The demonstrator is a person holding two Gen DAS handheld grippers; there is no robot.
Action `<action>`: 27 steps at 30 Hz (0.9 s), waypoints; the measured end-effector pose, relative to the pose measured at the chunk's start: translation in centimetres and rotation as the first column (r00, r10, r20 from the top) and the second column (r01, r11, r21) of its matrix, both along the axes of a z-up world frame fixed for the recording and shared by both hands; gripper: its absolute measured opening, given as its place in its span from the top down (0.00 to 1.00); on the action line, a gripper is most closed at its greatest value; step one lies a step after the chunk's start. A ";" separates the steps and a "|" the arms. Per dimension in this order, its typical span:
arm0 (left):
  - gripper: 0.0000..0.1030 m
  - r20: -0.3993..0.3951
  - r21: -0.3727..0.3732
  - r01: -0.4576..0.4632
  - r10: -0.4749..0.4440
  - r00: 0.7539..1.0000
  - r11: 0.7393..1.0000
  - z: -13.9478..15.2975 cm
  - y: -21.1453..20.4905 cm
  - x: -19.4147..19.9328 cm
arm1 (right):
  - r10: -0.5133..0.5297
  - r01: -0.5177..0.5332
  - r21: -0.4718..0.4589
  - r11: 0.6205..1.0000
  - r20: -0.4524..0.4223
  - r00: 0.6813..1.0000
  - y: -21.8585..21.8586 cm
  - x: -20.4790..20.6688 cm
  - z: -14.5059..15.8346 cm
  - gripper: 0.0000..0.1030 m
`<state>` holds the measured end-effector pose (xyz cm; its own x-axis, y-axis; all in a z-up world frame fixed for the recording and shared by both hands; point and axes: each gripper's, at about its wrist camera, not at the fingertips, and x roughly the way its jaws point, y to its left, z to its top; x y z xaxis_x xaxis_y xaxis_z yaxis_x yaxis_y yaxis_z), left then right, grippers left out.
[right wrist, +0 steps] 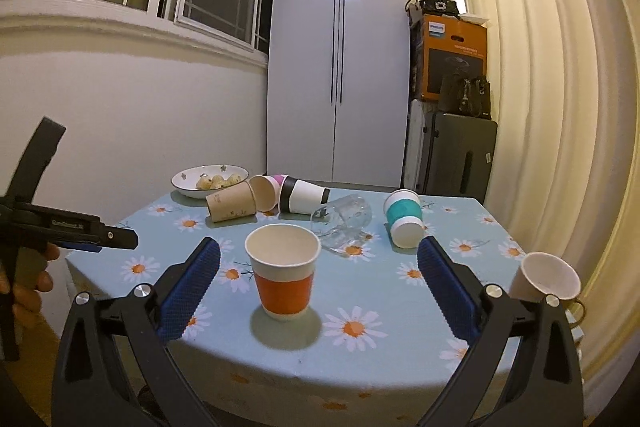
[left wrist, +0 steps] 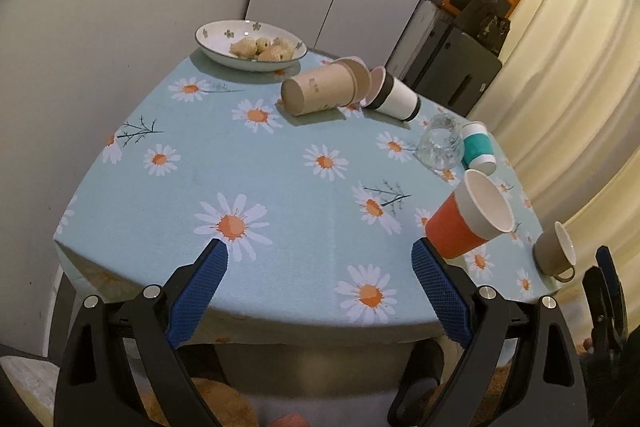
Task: Flip cup upright
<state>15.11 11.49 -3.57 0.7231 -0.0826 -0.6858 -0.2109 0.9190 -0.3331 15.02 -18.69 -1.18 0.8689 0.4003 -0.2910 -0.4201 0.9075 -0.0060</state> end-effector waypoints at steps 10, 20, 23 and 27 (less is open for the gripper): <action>0.10 0.133 0.074 0.065 -0.075 0.988 0.995 1.6 -3.6 -4.8 | -0.058 0.058 -0.016 0.998 -0.036 0.998 -5.7 -2.7 1.3 0.05; 0.07 0.229 0.186 0.113 -0.155 0.961 0.976 2.7 -7.6 -9.8 | 0.014 -0.016 -0.061 0.998 -0.029 0.999 -6.5 -5.9 1.7 0.05; 0.06 0.230 0.229 0.131 -0.185 0.955 0.964 2.6 -8.9 -11.0 | 0.027 -0.029 -0.052 0.998 -0.048 0.998 -6.5 -6.4 1.6 0.05; 0.06 0.214 0.259 0.141 -0.199 0.956 0.956 2.3 -10.3 -11.8 | 0.024 -0.026 -0.045 0.999 -0.042 0.999 -6.5 -7.1 1.7 0.05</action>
<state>3.30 1.18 -1.32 0.8554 -0.0739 -0.5127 0.0132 0.9926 -0.1210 7.93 -25.19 0.48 0.8457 0.4071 -0.3451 -0.4432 0.8959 -0.0292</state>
